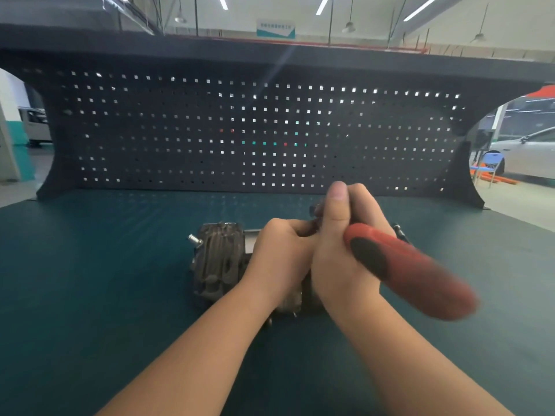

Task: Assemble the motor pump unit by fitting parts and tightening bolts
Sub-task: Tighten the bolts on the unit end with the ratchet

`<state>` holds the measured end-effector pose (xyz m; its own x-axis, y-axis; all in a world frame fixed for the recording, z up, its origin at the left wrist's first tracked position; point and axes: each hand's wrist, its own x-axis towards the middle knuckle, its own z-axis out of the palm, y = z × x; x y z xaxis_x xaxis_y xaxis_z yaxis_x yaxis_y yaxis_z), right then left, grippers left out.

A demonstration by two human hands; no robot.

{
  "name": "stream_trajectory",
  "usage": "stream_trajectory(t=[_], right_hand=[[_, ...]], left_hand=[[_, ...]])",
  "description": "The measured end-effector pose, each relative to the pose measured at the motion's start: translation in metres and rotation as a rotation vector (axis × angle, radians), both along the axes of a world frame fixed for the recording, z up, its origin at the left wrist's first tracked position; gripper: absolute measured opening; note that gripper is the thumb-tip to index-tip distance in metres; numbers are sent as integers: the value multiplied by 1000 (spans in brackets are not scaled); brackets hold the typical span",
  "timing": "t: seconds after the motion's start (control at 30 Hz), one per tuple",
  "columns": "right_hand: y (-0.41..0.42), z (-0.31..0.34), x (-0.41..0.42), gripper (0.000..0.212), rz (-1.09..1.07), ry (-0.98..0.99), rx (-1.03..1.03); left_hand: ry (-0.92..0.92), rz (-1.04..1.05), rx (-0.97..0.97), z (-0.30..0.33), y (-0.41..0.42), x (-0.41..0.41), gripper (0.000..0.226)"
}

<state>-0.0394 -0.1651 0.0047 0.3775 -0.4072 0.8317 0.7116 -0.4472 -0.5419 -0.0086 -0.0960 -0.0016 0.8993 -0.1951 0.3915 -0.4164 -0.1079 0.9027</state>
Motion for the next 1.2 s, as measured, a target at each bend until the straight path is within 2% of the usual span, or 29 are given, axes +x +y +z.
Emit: stream_trajectory(t=[0.1,0.17,0.37,0.5,0.6,0.73,0.87,0.97,1.07,1.2], right_hand=[[-16,4,9,41,249,-65,117],[-32,11,16,44,371,-59,269],[-66,21,38,47,949,293,885],[-68,15,47,37,1058,374,1097],[-71,11,51,37,1076,417,1196],[-73,10,53,39,1088,431,1223],[-69,14,49,45,1044,357,1039],[-65,17,44,52,964,294,901],[-58,18,38,47,884,239,860],[-48,19,28,49,651,130,683]], left_hand=[[2,-32,-15,-3,4,4,24],[9,-24,-18,-3,4,4,17],[-37,-13,-2,-4,3,2,16],[-57,-10,21,-5,2,2,10],[-78,22,63,-6,-1,3,11],[-70,52,95,-6,-1,3,13],[-56,77,105,-5,1,2,19],[-72,68,92,-4,3,1,18],[-76,70,87,-5,4,1,14],[-43,70,56,-6,5,2,16]])
